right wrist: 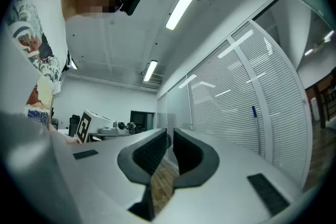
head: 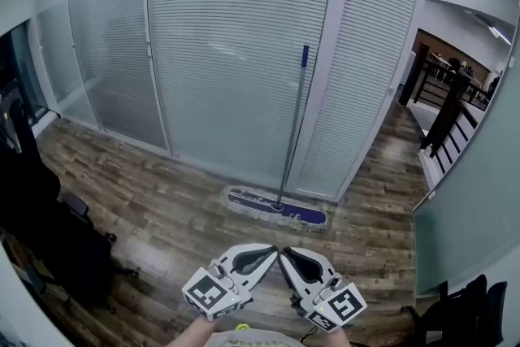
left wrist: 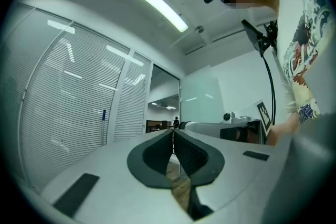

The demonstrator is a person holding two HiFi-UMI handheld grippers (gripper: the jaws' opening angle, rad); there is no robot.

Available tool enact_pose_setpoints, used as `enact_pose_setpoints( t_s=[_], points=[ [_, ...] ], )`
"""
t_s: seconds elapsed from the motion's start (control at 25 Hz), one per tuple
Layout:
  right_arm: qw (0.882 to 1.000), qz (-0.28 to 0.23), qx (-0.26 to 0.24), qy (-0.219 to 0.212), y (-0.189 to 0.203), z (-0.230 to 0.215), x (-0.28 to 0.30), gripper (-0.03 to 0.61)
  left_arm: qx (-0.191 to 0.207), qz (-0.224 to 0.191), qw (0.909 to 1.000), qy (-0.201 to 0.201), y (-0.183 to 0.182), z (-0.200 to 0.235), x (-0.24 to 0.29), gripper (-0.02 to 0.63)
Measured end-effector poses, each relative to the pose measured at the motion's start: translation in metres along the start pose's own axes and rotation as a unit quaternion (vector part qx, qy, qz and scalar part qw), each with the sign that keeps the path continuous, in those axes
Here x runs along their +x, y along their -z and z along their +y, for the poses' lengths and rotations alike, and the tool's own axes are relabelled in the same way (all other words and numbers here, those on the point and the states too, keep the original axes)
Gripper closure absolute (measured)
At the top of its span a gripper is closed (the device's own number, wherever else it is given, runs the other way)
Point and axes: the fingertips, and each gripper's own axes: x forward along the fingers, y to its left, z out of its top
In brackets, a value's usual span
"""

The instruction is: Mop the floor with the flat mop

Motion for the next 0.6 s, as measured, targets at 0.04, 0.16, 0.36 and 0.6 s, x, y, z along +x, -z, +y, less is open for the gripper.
enact_pose_setpoints(
  t_s=[0.04,0.16,0.36,0.6],
  points=[
    [1.000,-0.004,0.002,-0.001,-0.001,0.000,0.001,0.529,0.001,-0.002,1.0000,0.001,-0.001,0.001,0.000,0.600],
    [1.000,-0.008,0.004,-0.005,-0.002,0.000,0.005,0.529,0.004,-0.006,1.0000,0.006,0.000,0.004,-0.001,0.600],
    [1.000,0.010,0.017,-0.008,0.012,0.003,0.010,0.529,-0.010,0.007,0.9998,0.013,0.012,0.010,-0.007,0.600],
    [1.000,0.001,0.005,-0.004,0.017,-0.024,0.029,0.529,-0.021,0.019,0.9995,0.011,0.024,0.036,0.010,0.600]
  ],
)
